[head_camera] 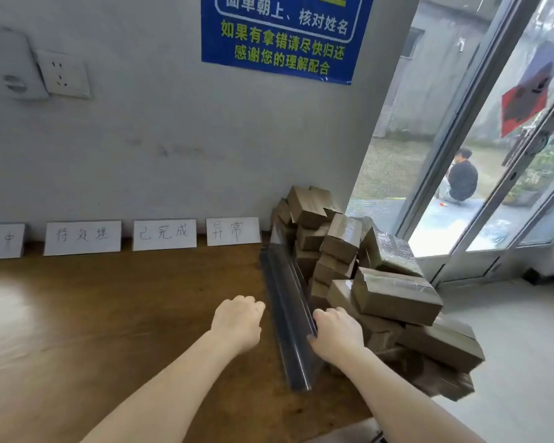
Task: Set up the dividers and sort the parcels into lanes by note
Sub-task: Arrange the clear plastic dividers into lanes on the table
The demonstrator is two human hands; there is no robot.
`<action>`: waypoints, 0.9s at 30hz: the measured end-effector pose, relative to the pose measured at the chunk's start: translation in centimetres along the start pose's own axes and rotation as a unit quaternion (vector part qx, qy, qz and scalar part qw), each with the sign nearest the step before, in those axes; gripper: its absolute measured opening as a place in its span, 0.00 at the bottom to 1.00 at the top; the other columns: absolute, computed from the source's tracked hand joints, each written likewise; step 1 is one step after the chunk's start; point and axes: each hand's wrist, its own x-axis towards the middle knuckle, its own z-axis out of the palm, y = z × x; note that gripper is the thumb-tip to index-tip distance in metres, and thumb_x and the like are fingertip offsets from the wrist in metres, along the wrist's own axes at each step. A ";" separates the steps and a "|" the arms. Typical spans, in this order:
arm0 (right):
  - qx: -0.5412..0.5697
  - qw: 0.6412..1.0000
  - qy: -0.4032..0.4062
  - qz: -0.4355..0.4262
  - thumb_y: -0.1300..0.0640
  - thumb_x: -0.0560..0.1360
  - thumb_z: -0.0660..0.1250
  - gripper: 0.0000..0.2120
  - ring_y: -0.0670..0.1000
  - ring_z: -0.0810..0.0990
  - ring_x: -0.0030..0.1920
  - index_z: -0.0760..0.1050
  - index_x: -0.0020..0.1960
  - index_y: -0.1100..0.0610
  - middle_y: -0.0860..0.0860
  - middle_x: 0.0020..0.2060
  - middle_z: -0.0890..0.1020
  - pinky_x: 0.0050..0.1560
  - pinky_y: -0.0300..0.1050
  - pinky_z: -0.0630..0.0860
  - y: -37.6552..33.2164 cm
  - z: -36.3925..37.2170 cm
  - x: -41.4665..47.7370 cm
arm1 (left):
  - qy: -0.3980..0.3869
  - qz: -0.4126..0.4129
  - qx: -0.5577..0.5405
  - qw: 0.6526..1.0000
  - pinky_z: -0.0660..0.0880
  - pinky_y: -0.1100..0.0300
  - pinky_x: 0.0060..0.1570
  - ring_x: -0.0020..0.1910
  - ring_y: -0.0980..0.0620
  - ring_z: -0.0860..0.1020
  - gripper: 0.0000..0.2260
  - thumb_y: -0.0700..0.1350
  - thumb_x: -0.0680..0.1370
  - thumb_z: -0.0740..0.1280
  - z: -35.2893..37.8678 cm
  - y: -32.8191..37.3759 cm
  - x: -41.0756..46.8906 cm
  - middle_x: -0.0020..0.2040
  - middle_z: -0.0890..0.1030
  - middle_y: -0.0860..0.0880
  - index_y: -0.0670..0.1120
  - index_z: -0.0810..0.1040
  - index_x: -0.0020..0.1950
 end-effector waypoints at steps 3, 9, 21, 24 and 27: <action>0.031 0.999 -0.008 0.014 0.47 0.78 0.65 0.11 0.49 0.77 0.50 0.76 0.57 0.50 0.48 0.50 0.81 0.48 0.42 0.76 0.6 1.2 1.0 | -0.025 0.003 -0.017 1.000 0.69 0.56 0.66 0.68 0.49 0.72 0.21 0.47 0.81 0.63 1.5 1.2 1.7 0.70 0.73 0.49 0.49 0.67 0.74; 0.044 0.998 -0.016 0.045 0.52 0.78 0.67 0.05 0.48 0.81 0.41 0.77 0.53 0.50 0.47 0.44 0.82 0.45 0.44 0.81 0.7 3.0 2.1 | -0.051 0.012 -0.038 0.998 0.70 0.56 0.66 0.70 0.48 0.70 0.23 0.46 0.81 0.63 3.7 3.1 3.6 0.73 0.69 0.48 0.50 0.64 0.76; 0.071 0.991 -0.099 -0.059 0.51 0.78 0.64 0.10 0.50 0.79 0.43 0.79 0.54 0.54 0.49 0.44 0.81 0.43 0.41 0.77 -0.4 1.7 3.6 | -0.033 0.101 0.053 0.993 0.62 0.49 0.73 0.78 0.43 0.53 0.30 0.37 0.80 0.65 4.6 1.5 8.7 0.80 0.52 0.45 0.52 0.58 0.78; 0.104 0.989 -0.086 -0.064 0.51 0.78 0.63 0.06 0.47 0.77 0.40 0.78 0.47 0.50 0.44 0.40 0.77 0.37 0.34 0.69 0.1 2.4 3.6 | -0.013 0.119 0.103 0.987 0.59 0.48 0.74 0.77 0.43 0.57 0.21 0.39 0.80 0.64 4.9 0.6 9.3 0.77 0.63 0.44 0.48 0.70 0.73; 0.113 0.987 -0.096 -0.062 0.50 0.78 0.63 0.05 0.46 0.78 0.40 0.74 0.43 0.47 0.44 0.40 0.78 0.35 0.32 0.66 0.3 2.9 3.8 | 0.005 0.133 0.149 0.980 0.59 0.47 0.74 0.72 0.44 0.67 0.15 0.40 0.81 0.63 4.7 -0.5 9.7 0.69 0.74 0.44 0.46 0.76 0.67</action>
